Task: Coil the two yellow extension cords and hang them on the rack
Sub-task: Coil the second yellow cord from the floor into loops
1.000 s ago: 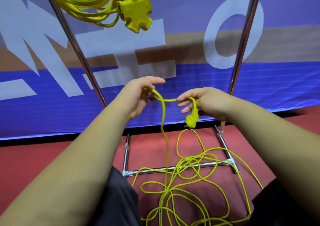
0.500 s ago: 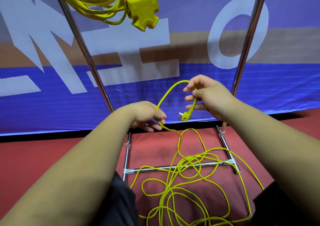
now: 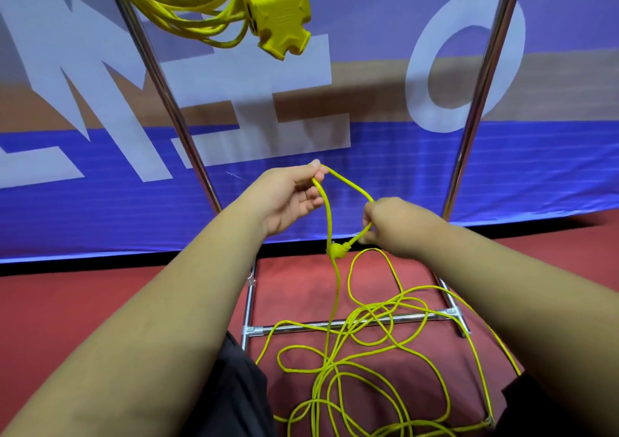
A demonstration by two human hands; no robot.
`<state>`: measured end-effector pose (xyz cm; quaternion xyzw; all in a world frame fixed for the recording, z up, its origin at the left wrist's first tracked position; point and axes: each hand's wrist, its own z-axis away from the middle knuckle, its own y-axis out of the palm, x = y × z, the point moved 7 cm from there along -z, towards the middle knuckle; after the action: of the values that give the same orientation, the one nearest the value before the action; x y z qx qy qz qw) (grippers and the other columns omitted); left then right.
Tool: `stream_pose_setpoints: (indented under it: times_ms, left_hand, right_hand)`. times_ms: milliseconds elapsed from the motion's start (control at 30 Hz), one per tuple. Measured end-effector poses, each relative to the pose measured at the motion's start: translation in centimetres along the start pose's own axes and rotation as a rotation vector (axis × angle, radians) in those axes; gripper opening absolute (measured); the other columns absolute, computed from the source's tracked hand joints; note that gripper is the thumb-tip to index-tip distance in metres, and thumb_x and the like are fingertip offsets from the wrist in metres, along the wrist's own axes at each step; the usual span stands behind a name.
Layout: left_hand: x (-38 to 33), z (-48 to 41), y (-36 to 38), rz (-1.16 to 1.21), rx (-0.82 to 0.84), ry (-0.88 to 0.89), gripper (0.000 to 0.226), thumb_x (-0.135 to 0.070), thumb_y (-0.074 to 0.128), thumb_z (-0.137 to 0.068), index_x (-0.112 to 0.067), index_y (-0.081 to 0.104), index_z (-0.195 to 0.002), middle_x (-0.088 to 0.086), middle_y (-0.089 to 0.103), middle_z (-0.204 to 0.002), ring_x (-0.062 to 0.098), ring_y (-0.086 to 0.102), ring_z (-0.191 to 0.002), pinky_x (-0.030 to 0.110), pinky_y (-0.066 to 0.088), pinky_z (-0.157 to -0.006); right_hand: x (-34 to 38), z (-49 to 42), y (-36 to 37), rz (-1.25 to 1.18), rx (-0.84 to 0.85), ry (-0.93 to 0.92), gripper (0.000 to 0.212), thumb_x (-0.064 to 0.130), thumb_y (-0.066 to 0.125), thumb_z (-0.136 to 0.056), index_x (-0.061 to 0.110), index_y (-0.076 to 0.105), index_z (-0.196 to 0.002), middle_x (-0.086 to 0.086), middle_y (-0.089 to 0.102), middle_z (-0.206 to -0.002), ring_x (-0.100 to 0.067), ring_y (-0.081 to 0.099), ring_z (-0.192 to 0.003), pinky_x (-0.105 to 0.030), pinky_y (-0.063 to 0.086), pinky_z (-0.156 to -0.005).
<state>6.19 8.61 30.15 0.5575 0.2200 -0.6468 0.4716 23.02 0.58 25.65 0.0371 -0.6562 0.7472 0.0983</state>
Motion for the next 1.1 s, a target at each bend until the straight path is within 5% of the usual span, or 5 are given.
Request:
stream_pose_setpoints:
  times_ms: [233,500,700,867,1100]
  left_hand:
    - [0.4,-0.2,0.3,-0.164,0.008,0.032,0.027,-0.010,0.065,-0.099,-0.002,0.071,-0.124,-0.010,0.063,-0.068,0.007,0.051,-0.067,0.030,0.059,-0.087]
    - [0.0,-1.0,-2.6,-0.679,-0.265,0.088,0.020,-0.024,0.060,-0.102,-0.026,0.073,-0.117,0.003,0.067,-0.079,0.019,0.068,-0.073,0.034,0.058,-0.069]
    - [0.3,-1.3,-1.0,-0.903,-0.014,0.065,0.063,-0.006,0.053,-0.088,-0.054,0.057,-0.128,0.005,0.057,-0.085,0.020,0.062,-0.076,0.041,0.061,-0.080]
    - [1.0,-1.2,0.5,-0.919,0.208,0.150,0.055,-0.006,0.073,-0.089,-0.045,0.064,-0.128,0.008,0.054,-0.093,0.015,0.055,-0.078,0.025,0.056,-0.076]
    - [1.2,-1.8,1.3,-0.936,0.190,0.185,0.028,-0.012,0.075,-0.091,-0.034,0.075,-0.109,-0.003,0.064,-0.091,0.012,0.053,-0.075,0.031,0.050,-0.067]
  right_hand:
    - [0.7,0.7,0.7,0.036,0.058,0.082,0.074,0.089,0.037,-0.090,0.017,0.049,-0.097,-0.004,0.052,-0.095,-0.031,0.055,-0.087,-0.042,0.049,-0.074]
    - [1.0,1.2,1.7,-0.033,0.215,0.033,0.066,0.073,0.040,-0.101,0.009,0.057,-0.111,-0.019,0.054,-0.116,-0.033,0.055,-0.090,-0.040,0.045,-0.078]
    - [1.5,1.5,0.3,-0.256,0.173,0.022,0.045,0.052,0.016,-0.114,0.035,0.046,-0.086,-0.026,0.074,-0.095,-0.039,0.071,-0.098,-0.042,0.052,-0.090]
    - [0.5,0.9,0.7,-0.451,0.148,0.057,0.083,0.066,0.010,-0.108,0.000,0.060,-0.097,-0.028,0.075,-0.100,-0.026,0.079,-0.079,-0.034,0.051,-0.096]
    - [0.5,0.2,-0.8,-0.287,-0.029,-0.024,0.032,0.049,0.054,-0.105,0.020,0.068,-0.103,-0.014,0.048,-0.153,-0.038,0.050,-0.137,-0.050,0.046,-0.107]
